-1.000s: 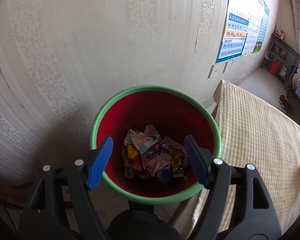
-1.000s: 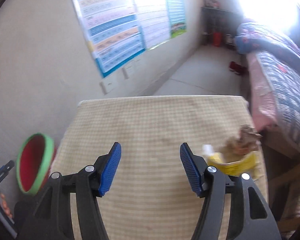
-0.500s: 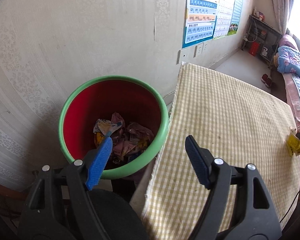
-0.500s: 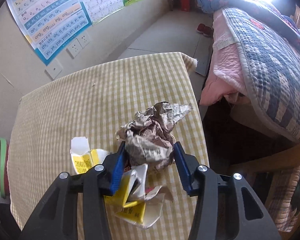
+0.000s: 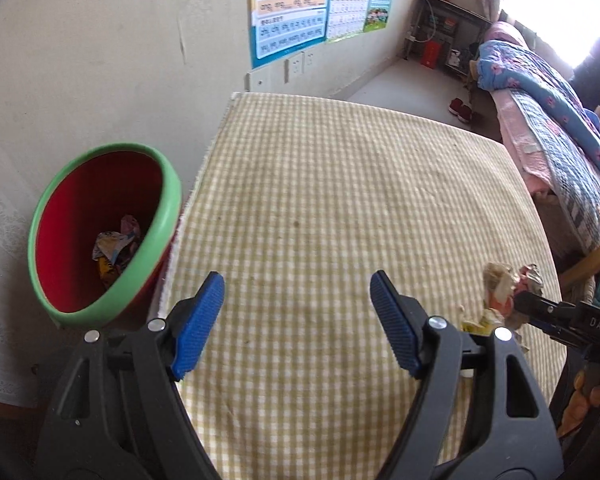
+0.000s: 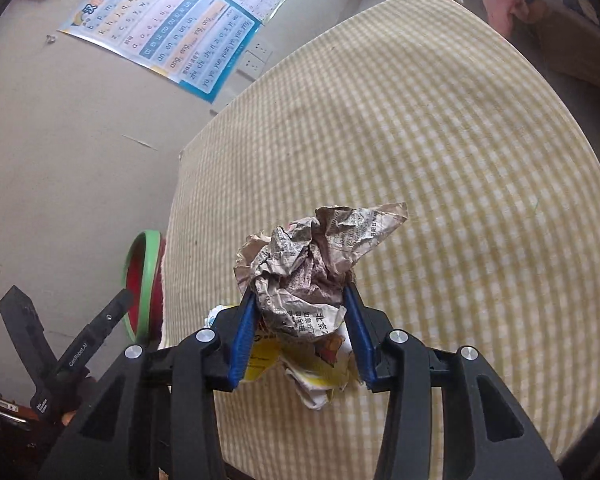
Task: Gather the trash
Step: 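Grasp the crumpled newspaper with the right gripper while the left grasps the yellow box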
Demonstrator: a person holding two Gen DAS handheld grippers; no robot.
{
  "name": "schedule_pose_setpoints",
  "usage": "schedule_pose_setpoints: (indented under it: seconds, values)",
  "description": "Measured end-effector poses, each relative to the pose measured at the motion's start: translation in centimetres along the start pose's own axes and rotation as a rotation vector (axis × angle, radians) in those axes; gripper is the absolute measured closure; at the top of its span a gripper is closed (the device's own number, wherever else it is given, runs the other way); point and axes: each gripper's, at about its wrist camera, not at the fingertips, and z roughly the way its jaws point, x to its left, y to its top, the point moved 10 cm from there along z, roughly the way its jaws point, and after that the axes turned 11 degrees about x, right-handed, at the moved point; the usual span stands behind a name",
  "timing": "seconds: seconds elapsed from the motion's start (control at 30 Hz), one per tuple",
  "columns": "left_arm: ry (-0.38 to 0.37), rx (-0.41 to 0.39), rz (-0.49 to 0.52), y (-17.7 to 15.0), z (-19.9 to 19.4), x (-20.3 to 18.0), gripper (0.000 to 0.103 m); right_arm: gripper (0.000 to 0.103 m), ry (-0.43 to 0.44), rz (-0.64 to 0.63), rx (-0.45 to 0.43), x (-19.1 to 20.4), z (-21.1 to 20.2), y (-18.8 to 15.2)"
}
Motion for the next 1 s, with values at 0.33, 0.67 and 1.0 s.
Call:
schedule_pose_setpoints:
  seconds: [0.33, 0.67, 1.0]
  values:
    - [-0.158, 0.130, 0.211, -4.1, 3.2, -8.3, 0.027, 0.060, -0.086, -0.033, -0.150, 0.5, -3.2, 1.6]
    - [-0.205, 0.271, 0.276, -7.3, 5.5, -10.0, 0.057, 0.059, -0.076, 0.002, -0.146, -1.2, -3.2, 1.3]
    - [-0.216, 0.213, 0.198, -6.0, 4.4, -8.3, 0.091, 0.059, -0.097, -0.072, -0.141, 0.8, -2.5, 0.7]
